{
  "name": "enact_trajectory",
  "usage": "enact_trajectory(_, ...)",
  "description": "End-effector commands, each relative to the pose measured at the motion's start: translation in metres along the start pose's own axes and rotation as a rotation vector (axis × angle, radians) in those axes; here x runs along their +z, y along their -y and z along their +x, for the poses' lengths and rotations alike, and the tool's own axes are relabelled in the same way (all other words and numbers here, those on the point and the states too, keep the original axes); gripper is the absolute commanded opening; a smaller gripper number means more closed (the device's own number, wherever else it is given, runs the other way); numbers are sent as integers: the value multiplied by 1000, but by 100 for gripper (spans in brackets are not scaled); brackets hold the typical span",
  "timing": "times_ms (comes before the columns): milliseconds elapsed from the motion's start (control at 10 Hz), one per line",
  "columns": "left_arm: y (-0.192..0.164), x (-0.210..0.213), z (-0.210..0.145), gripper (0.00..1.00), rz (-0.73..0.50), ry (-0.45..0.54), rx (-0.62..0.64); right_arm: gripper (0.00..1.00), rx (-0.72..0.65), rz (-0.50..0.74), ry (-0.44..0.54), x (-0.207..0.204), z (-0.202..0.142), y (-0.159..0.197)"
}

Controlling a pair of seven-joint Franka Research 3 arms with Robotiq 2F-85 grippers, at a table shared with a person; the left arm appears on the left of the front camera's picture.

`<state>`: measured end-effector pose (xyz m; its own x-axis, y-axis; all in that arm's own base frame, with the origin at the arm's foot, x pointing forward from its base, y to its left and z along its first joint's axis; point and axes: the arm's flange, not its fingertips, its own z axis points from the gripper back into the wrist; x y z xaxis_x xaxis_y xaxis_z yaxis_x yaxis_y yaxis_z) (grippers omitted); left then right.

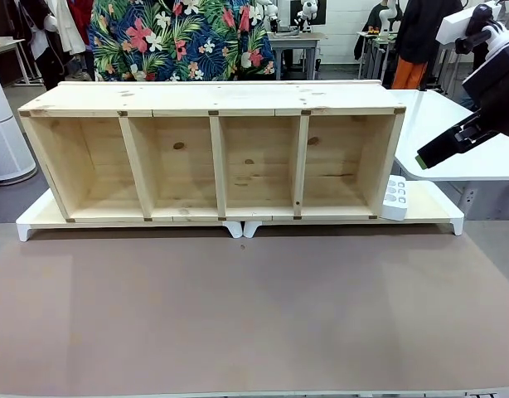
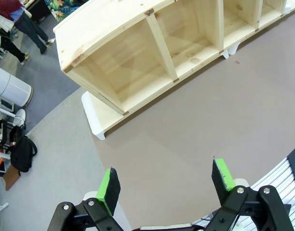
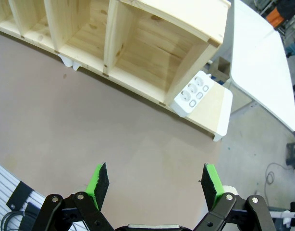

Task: Perform cable management.
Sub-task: When the cord part of the Power Cable appears at the lower middle area of the table and stops, grasp the cord part of the Power Cable.

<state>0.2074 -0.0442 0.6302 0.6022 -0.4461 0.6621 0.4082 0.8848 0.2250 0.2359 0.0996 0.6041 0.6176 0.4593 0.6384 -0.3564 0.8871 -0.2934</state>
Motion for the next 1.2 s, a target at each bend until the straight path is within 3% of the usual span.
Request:
enact_trajectory(0, 0, 1, 0, 100, 2, 3, 6, 100, 0, -1, -1, 0, 0, 0)
enact_trajectory(1100, 0, 1, 0, 100, 2, 3, 6, 100, 0, -1, -1, 0, 0, 0)
